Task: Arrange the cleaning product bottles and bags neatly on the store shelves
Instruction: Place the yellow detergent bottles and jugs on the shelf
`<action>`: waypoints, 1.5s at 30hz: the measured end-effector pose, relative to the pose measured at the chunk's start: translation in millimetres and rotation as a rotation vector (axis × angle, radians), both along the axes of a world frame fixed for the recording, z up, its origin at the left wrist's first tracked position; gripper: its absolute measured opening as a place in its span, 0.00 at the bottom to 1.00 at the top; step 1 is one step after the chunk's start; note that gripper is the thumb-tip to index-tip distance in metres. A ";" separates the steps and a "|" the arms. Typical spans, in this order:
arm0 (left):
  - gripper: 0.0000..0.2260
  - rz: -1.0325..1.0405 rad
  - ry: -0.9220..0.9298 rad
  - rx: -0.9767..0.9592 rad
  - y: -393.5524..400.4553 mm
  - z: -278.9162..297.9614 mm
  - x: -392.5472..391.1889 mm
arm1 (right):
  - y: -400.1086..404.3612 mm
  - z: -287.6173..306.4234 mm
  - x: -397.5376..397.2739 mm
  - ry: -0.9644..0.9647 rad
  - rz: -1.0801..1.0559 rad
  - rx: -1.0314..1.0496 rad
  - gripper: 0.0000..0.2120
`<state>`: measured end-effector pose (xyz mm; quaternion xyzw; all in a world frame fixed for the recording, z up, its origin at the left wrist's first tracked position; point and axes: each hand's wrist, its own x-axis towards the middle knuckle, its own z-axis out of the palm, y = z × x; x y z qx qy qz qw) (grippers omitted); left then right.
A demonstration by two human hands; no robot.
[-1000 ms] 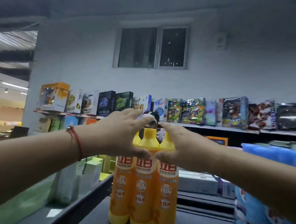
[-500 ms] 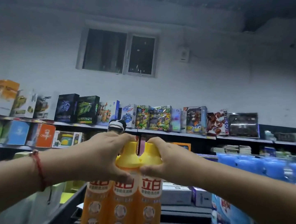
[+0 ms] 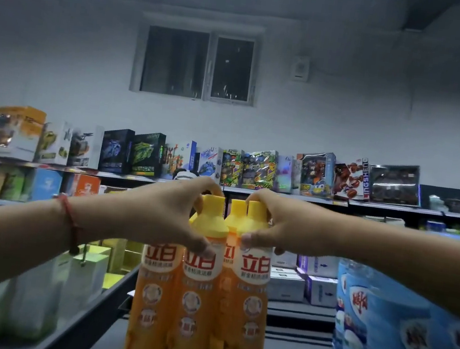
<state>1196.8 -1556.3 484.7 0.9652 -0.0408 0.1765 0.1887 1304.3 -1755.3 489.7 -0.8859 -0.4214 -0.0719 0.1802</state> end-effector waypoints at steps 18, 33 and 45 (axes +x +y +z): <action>0.53 0.062 -0.286 -0.043 39.1 -59.1 -10.8 | 51.1 30.4 -27.6 -0.279 0.042 -0.211 0.47; 0.26 0.045 -0.221 -0.626 45.1 -132.3 -16.4 | 74.7 31.6 -18.6 -0.147 0.092 -0.222 0.29; 0.53 0.079 -0.202 -0.518 51.6 -115.5 -23.2 | 49.6 40.0 -20.4 -0.275 0.033 -0.214 0.44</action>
